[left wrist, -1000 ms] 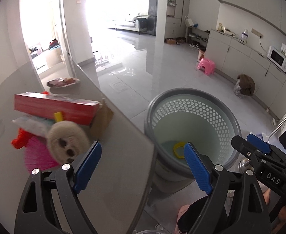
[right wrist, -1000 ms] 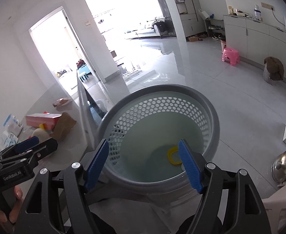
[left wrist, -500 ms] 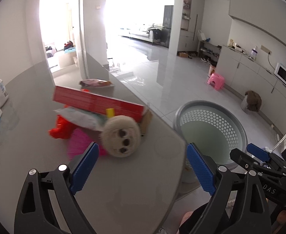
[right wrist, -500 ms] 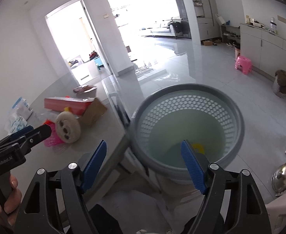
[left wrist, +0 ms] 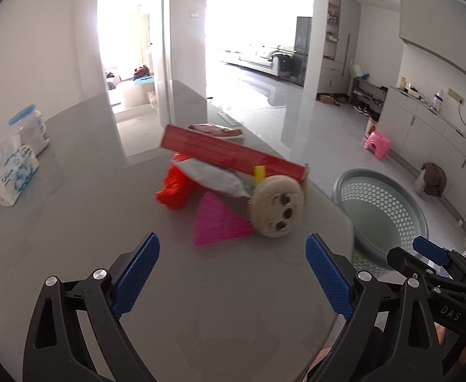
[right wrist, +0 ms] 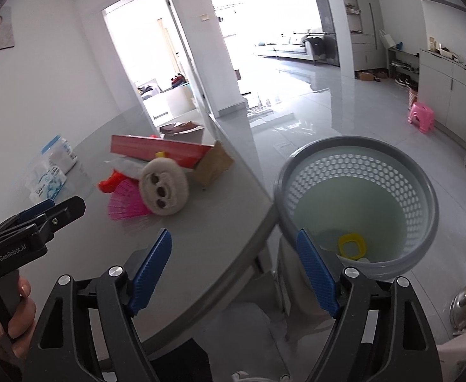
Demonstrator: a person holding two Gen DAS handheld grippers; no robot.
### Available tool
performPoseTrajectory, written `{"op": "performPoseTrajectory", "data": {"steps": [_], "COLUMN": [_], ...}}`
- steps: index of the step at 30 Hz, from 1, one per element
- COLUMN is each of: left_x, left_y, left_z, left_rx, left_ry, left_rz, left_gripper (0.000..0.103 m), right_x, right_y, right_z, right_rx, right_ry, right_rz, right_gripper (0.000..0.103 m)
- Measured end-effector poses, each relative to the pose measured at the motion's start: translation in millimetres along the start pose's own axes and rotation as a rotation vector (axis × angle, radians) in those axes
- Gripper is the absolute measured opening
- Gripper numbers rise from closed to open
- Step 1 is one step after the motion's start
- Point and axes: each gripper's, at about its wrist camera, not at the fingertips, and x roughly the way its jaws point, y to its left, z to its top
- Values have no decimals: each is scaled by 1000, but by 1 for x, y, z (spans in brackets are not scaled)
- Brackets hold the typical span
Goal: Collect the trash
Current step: 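Bring both tools back over the table toward the plush toy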
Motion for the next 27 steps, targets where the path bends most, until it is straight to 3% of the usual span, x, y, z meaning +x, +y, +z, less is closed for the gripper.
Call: {"op": "performPoseTrajectory", "data": {"steps": [19,27], "left_x": [-2,-7], "left_y": [65,96], "left_z": [-24,-37], "left_rx": [-87,-137], "left_ry": [20,40], "left_rz": [102,164], "left_gripper": [93,93], "right_x": [26,45], "right_y": [63,79], "right_z": [5,-4], "right_rx": [-122,-147], "right_ry": [4,44], "right_rz": [60,117], "right_gripper": [79,79]}}
